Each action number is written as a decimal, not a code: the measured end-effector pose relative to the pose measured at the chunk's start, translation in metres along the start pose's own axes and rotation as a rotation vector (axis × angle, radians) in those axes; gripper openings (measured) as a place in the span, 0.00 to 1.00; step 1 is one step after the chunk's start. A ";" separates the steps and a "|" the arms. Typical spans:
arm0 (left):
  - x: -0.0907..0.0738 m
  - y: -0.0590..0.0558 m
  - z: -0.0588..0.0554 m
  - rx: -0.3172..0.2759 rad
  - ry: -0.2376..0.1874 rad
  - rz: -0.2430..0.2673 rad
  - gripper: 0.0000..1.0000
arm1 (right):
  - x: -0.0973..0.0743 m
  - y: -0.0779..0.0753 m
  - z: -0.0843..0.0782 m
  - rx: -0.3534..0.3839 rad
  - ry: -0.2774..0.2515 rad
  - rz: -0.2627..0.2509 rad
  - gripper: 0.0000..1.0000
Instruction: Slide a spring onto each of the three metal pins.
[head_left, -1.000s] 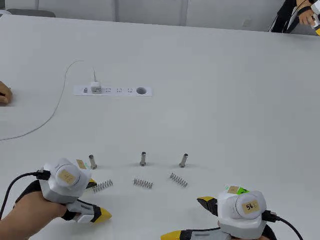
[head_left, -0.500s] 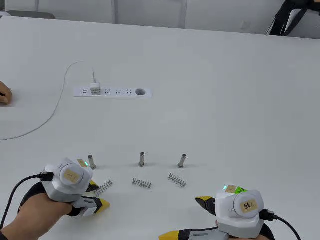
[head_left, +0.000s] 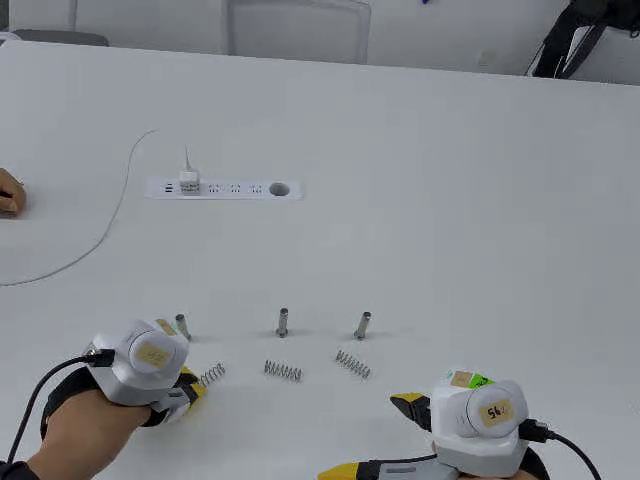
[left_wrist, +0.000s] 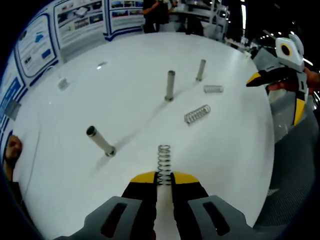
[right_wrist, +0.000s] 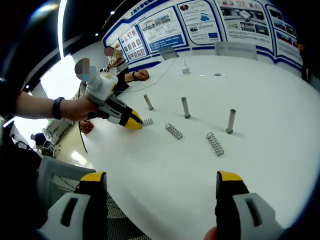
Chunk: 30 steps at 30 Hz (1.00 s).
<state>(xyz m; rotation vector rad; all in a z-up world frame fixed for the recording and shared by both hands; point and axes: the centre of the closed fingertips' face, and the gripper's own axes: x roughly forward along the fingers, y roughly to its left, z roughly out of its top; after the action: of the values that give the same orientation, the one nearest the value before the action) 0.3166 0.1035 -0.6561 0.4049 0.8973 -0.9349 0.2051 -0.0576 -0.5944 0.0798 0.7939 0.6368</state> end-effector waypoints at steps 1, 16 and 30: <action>0.000 -0.003 0.001 0.002 -0.009 -0.008 0.10 | 0.000 0.001 -0.001 0.000 0.000 0.003 0.91; -0.016 -0.033 -0.014 0.006 -0.039 -0.047 0.10 | -0.003 0.008 0.004 0.007 -0.021 0.031 0.87; -0.032 -0.060 -0.022 -0.023 -0.080 -0.071 0.10 | 0.004 0.021 0.000 0.017 -0.010 0.075 0.85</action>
<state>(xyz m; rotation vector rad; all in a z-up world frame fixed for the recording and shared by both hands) 0.2469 0.1010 -0.6389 0.3154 0.8534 -0.9983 0.1966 -0.0379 -0.5905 0.1282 0.7899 0.7000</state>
